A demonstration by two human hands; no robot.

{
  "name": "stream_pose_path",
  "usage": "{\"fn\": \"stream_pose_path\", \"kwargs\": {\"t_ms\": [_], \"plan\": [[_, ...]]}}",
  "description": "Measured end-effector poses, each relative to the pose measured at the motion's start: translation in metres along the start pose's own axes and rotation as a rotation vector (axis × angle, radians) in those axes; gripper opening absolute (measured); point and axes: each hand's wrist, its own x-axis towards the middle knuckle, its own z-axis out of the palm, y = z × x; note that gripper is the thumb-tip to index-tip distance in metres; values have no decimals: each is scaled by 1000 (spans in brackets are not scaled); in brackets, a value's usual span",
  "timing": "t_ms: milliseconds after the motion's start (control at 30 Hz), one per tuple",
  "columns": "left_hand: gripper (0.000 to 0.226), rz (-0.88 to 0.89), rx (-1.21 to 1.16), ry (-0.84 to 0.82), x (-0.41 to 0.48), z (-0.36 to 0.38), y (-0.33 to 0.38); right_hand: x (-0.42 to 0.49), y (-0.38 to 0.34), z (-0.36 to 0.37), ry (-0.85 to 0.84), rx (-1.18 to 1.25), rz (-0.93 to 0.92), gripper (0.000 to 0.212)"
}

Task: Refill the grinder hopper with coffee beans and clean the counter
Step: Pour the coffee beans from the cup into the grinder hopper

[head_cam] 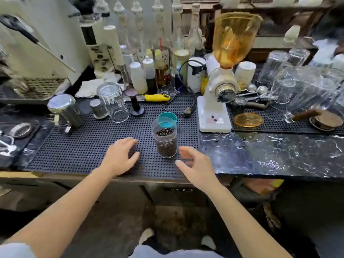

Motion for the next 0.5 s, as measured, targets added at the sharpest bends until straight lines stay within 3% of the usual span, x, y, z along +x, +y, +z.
{"fn": "stream_pose_path", "kwargs": {"t_ms": [133, 333, 400, 500], "plan": [[63, -26, 138, -216, 27, 11, -33, 28, -20, 46, 274, -72, 192, 59], [69, 43, 195, -184, 28, 32, -56, 41, -21, 85, 393, 83, 339, 97], [70, 50, 194, -163, 27, 37, -58, 46, -25, 93, 438, 113, 327, 100], [68, 35, 183, -167, 27, 35, -55, 54, -29, 96, 515, 128, 329, 88]]}}
